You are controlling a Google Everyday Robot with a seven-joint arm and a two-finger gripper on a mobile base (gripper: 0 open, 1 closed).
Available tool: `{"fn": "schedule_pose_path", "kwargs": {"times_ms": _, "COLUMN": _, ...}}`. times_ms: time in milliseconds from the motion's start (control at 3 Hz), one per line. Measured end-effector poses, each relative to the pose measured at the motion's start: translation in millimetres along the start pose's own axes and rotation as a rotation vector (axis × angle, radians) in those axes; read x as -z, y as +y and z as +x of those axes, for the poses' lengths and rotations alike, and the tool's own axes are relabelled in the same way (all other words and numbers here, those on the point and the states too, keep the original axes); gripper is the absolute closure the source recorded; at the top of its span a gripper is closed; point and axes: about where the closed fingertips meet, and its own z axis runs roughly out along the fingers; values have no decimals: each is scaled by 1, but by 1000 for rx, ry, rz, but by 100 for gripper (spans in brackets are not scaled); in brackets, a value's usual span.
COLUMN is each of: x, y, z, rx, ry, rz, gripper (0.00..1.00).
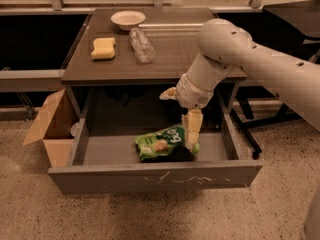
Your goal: Pick green rice chip bag from top drawer and place on counter
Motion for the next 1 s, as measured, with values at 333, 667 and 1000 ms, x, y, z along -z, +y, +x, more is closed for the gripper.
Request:
{"fn": "schedule_pose_path", "kwargs": {"times_ms": 333, "x": -29, "y": -11, "z": 1, "rx": 9, "ry": -19, "rz": -15, "gripper": 0}}
{"fn": "schedule_pose_path", "kwargs": {"times_ms": 667, "x": -52, "y": -18, "z": 2, "rx": 16, "ry": -21, "rz": -24, "gripper": 0}}
{"fn": "schedule_pose_path", "kwargs": {"times_ms": 1000, "x": -74, "y": -23, "z": 6, "rx": 25, "ry": -16, "rz": -36, "gripper": 0}}
